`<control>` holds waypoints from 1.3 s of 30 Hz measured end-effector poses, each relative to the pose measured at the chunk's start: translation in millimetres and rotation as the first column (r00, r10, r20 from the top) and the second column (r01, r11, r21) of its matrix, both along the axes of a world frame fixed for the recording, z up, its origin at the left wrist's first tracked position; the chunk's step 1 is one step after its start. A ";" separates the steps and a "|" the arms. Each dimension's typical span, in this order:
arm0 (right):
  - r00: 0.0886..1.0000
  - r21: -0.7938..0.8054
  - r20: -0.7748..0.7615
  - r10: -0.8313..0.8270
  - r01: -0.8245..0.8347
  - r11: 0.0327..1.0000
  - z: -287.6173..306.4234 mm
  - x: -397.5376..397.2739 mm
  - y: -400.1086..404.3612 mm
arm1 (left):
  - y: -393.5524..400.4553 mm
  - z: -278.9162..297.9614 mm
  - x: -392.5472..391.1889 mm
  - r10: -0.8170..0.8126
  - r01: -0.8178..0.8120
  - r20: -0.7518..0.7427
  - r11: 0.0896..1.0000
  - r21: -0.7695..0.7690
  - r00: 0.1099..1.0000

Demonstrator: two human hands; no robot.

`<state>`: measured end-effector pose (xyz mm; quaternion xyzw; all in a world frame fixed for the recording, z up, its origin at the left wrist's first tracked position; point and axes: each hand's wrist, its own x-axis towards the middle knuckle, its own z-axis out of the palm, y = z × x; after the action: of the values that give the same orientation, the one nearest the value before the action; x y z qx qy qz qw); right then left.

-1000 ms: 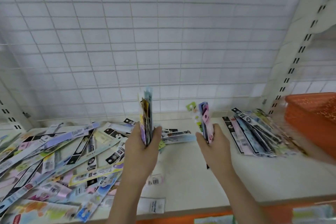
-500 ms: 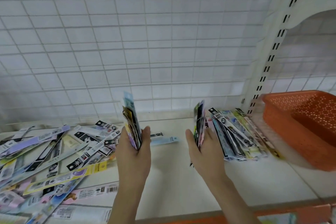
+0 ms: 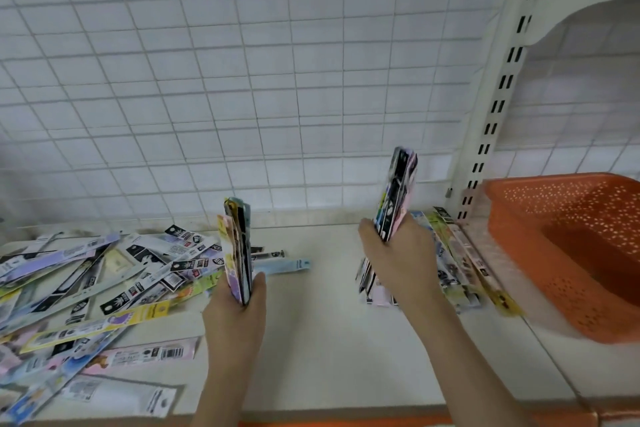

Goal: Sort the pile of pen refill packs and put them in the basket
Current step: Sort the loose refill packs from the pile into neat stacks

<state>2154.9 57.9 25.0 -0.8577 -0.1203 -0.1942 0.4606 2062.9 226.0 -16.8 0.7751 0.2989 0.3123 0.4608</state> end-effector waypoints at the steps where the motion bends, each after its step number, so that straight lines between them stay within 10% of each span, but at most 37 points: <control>1: 1.000 -0.010 -0.019 0.002 -0.003 1.000 5.3 4.1 -4.9 | -2.0 1.3 0.0 0.004 -0.004 -0.030 1.000 0.022 1.000; 16: 0.780 -0.525 -0.617 -0.102 -0.312 0.792 31.1 61.2 -95.5 | -84.2 30.5 64.4 -0.376 0.344 -0.440 0.926 -0.155 0.815; 39: 0.997 -0.330 -0.068 -0.023 -0.001 0.944 -32.1 45.3 -128.4 | -110.1 26.8 106.9 -0.376 0.524 -0.661 0.851 0.032 0.650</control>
<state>2200.2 -70.5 -7.1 -0.9297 -0.1300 -0.1435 0.3135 2169.7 116.0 10.0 0.9292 0.1962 -0.0609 0.3072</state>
